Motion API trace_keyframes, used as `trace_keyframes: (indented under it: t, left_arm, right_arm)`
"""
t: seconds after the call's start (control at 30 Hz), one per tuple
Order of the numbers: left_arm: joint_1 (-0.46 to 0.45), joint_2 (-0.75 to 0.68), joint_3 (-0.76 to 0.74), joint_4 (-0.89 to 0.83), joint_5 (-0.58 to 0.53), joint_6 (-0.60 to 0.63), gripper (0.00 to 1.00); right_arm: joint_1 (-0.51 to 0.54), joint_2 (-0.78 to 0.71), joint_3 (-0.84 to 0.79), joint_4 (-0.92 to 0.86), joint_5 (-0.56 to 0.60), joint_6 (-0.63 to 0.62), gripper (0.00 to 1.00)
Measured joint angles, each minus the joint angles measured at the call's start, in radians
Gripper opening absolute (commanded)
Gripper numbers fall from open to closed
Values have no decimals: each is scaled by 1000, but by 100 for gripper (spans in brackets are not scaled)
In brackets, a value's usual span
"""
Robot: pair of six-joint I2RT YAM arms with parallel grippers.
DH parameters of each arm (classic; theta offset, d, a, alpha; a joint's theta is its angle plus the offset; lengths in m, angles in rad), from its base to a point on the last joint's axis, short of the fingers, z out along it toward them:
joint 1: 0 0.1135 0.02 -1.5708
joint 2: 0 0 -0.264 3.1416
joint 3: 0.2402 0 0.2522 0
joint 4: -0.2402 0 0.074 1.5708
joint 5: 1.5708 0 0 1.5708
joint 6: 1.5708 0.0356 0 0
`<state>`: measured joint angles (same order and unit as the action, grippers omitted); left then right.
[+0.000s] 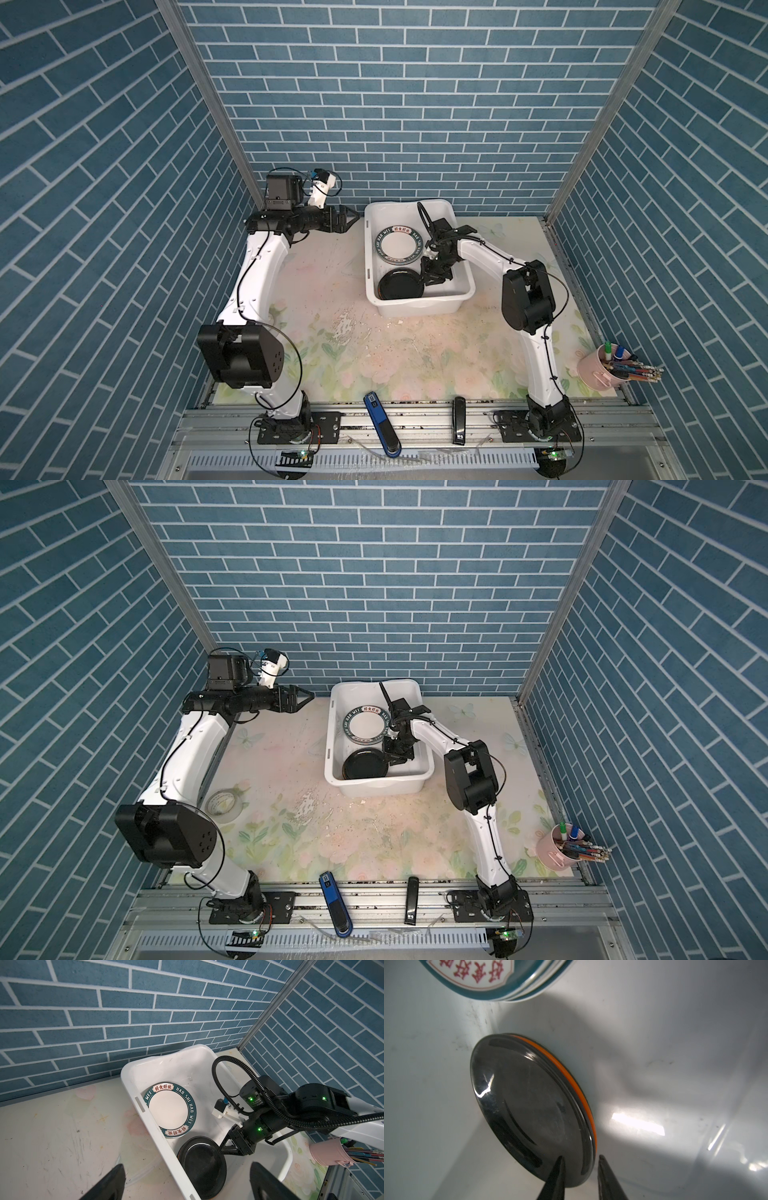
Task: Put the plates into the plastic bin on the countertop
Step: 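Lower the black plate onto the orange plate in the bin with the right gripper, then open the right gripper and raise it out of the bin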
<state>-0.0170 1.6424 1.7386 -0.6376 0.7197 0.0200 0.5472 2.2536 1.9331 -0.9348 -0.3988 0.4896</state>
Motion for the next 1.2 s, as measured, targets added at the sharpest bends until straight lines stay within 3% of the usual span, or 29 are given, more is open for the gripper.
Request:
trace_keyframes:
  t: [0.43, 0.7, 0.83, 0.9, 0.97, 1.07, 1.2]
  left_arm:
    - [6, 7, 11, -19, -75, 26, 100]
    - [15, 32, 43, -31, -294, 18, 100]
    - [22, 34, 43, -40, -408, 21, 100]
    - [31, 34, 43, -41, -451, 19, 100]
    - [42, 33, 40, -39, -486, 17, 100]
    - [64, 18, -1, -20, -526, 17, 99]
    - [94, 2, -40, -22, -554, 17, 100]
  right_arm:
    - [-43, -2, 245, -77, 62, -18, 40]
    - [-98, -6, 485, -61, 128, -15, 48]
    - [-144, -54, 501, -12, 142, -14, 52]
    - [-175, -98, 470, 24, 142, -15, 53]
    - [-206, -165, 376, 87, 141, -5, 70]
    - [-246, -312, 111, 256, 150, 12, 95]
    - [-281, -470, -206, 481, 171, 11, 99]
